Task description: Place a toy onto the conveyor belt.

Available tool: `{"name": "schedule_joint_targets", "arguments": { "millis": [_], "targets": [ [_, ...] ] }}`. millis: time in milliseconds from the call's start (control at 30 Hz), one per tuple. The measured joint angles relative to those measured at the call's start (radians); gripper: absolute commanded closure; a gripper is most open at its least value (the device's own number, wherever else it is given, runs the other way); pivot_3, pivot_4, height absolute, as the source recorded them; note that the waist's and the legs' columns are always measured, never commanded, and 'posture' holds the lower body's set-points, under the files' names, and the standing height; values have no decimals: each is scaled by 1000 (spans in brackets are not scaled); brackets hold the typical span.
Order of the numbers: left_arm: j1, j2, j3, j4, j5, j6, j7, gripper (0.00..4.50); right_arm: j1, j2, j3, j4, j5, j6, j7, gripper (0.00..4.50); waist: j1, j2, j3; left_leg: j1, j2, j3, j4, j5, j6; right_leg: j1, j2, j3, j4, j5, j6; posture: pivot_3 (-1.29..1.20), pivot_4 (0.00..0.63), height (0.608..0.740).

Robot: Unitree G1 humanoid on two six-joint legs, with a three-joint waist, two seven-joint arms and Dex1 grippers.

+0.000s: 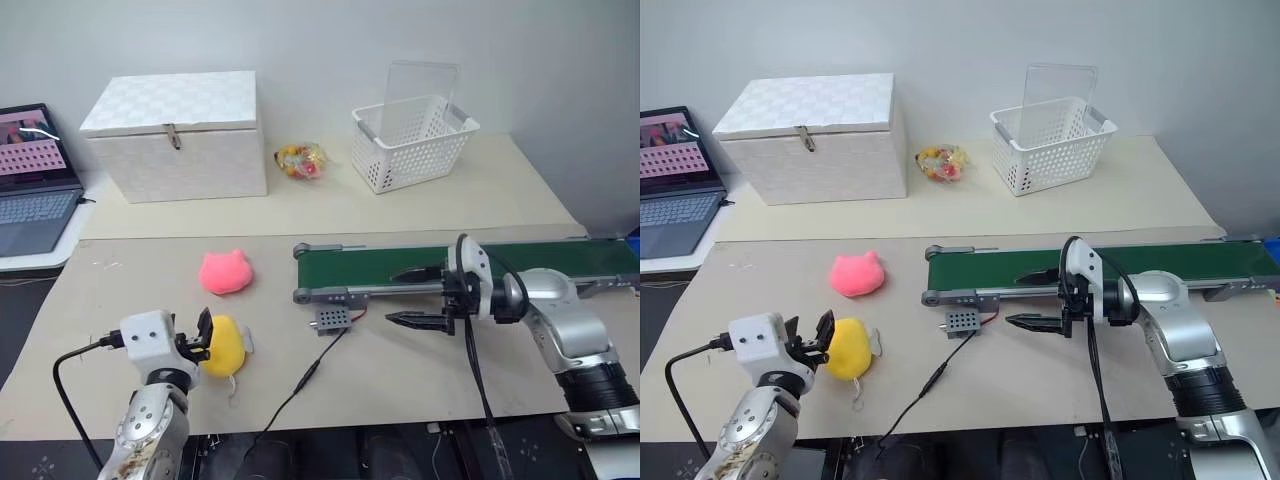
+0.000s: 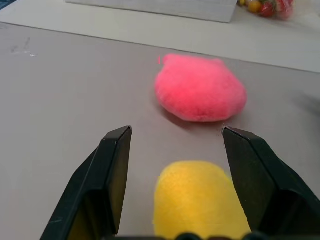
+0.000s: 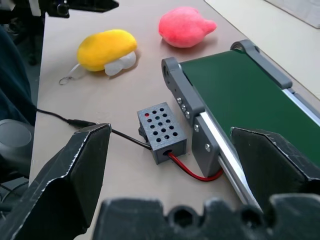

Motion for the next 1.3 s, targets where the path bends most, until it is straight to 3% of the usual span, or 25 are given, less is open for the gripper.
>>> {"name": "schedule_joint_targets", "arguments": {
  "millis": [433, 600, 967, 1200, 1300],
  "targets": [
    [14, -4, -73, 95, 33, -20, -46, 1432, 4, 3, -10, -1, 0, 3, -19, 0, 0, 0, 0, 0, 0, 0, 0, 0, 1, 0, 0, 0, 0, 0, 0, 0, 150, 728],
    [22, 8, -97, 93, 86, -67, -48, 72, 17, 3, -15, -7, 0, 5, -28, 0, 0, 0, 0, 0, 0, 0, 0, -1, 1, 0, -1, 0, 0, 0, 0, 0, 150, 728],
    [26, -18, -108, 76, 88, -8, -46, 72, 19, 3, -21, -8, 0, 5, -43, 0, -1, 0, 0, 0, 0, 0, 0, -1, 1, 0, 0, 0, 0, 0, 0, 0, 150, 728],
    [23, -134, 24, 78, -59, 26, -26, 72, 24, 3, -21, -8, -1, 5, -45, 0, 0, 0, 0, 0, 0, 0, 0, 0, 1, 0, -1, 0, 0, 0, 0, 0, 150, 728],
    [46, -135, 36, 88, -110, 15, -75, 72, 24, 3, -22, -8, -1, 5, -47, 0, 0, 0, 0, 0, 0, 0, 0, -1, 1, 0, -1, 0, 0, 0, 0, 0, 150, 728]
  ]
}}
